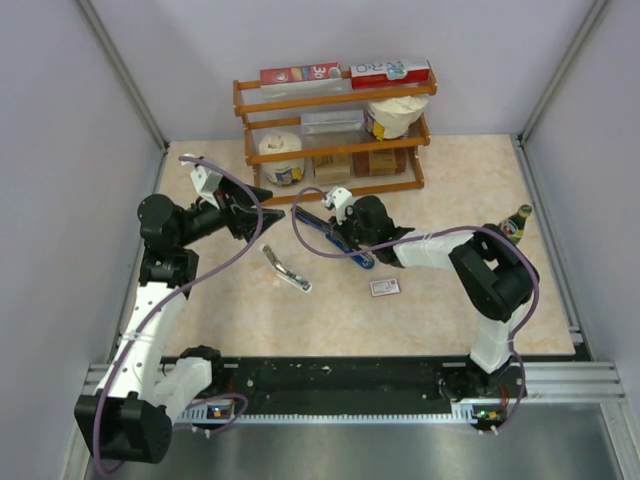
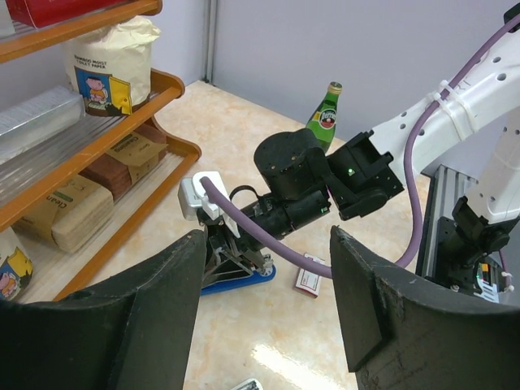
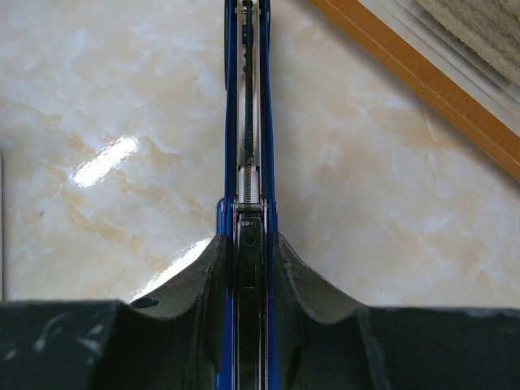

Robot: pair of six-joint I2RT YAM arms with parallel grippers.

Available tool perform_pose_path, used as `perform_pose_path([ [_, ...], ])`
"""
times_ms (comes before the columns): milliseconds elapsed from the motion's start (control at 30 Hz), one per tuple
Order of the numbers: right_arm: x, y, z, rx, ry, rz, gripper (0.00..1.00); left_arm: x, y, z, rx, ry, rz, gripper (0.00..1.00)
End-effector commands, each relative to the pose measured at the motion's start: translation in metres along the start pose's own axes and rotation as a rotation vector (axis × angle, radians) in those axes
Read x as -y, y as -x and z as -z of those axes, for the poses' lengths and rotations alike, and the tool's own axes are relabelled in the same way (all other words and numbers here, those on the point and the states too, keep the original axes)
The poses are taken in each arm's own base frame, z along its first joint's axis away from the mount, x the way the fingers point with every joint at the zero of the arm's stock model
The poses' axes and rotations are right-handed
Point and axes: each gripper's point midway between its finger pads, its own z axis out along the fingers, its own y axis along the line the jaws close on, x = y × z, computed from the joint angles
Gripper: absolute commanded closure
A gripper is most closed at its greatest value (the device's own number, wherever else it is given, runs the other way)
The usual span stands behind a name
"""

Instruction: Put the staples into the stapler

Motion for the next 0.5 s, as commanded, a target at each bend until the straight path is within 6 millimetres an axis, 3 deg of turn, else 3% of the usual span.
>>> perform_pose_path([
  [0,0.005,0.047,-0.004,0.126,-0.041,0.009,1.0,0.001,0.008,0.004,0.022,0.014,-0.045,0.33],
  [467,-0.009,0.037,-0.012,0.077,-0.02,0.022,1.0,0.002,0.008,0.004,0.023,0.013,-0.052,0.33],
])
